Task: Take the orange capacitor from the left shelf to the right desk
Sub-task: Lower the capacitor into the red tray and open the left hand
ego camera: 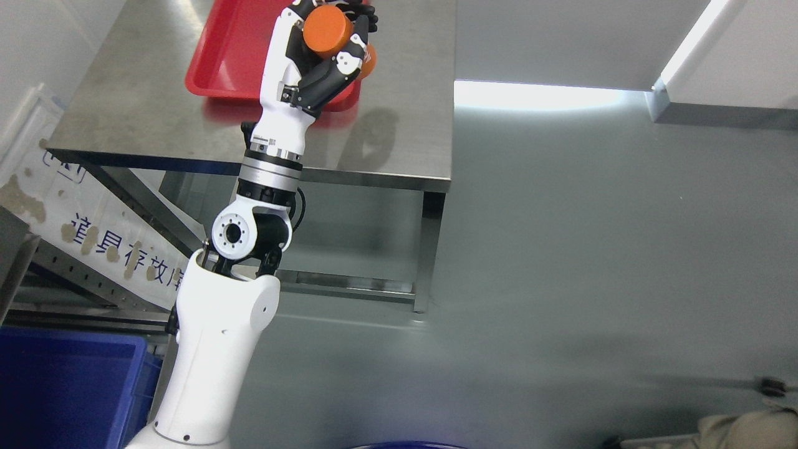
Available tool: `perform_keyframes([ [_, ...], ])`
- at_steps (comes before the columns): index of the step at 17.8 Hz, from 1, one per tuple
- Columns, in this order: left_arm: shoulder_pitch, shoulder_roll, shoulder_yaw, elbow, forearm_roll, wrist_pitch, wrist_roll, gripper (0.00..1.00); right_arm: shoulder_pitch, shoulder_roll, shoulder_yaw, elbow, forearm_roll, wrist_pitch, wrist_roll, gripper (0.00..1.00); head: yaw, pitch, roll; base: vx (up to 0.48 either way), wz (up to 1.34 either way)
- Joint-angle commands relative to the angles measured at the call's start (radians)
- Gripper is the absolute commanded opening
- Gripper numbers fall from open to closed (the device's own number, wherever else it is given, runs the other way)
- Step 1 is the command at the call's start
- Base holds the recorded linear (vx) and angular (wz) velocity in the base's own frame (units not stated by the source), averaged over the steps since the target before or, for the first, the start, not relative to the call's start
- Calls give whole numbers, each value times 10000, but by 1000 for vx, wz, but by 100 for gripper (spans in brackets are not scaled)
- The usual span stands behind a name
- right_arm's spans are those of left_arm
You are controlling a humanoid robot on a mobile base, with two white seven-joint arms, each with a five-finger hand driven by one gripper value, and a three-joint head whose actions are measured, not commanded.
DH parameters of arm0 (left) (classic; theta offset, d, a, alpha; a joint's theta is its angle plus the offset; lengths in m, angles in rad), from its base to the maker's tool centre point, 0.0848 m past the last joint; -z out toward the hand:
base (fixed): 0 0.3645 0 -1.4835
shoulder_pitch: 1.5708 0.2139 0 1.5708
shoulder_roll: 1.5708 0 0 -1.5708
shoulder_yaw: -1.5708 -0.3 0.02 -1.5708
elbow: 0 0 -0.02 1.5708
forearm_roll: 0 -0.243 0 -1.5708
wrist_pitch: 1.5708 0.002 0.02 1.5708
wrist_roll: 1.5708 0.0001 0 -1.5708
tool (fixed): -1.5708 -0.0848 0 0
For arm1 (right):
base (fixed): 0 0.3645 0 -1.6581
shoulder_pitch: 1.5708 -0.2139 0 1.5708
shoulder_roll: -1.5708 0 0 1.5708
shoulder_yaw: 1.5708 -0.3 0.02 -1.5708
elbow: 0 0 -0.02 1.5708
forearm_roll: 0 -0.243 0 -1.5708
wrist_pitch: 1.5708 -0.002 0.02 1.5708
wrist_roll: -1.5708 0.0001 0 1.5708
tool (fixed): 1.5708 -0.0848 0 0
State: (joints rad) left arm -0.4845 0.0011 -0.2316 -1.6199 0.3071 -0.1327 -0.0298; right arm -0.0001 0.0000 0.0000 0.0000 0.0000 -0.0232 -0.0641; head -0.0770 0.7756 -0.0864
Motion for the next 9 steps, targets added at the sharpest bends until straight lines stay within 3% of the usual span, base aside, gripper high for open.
perform_keyframes([
  [1, -1780, 164, 920, 2436, -49, 1307, -70, 4, 232, -175, -169, -174, 31, -13, 12, 100, 0, 0, 0, 263, 344],
  [9, -2166, 164, -277, 4492, -538, 1664, -147, 5, 232, -175, -169, -174, 31, 2, -3, 100, 0, 0, 0, 188, 110],
])
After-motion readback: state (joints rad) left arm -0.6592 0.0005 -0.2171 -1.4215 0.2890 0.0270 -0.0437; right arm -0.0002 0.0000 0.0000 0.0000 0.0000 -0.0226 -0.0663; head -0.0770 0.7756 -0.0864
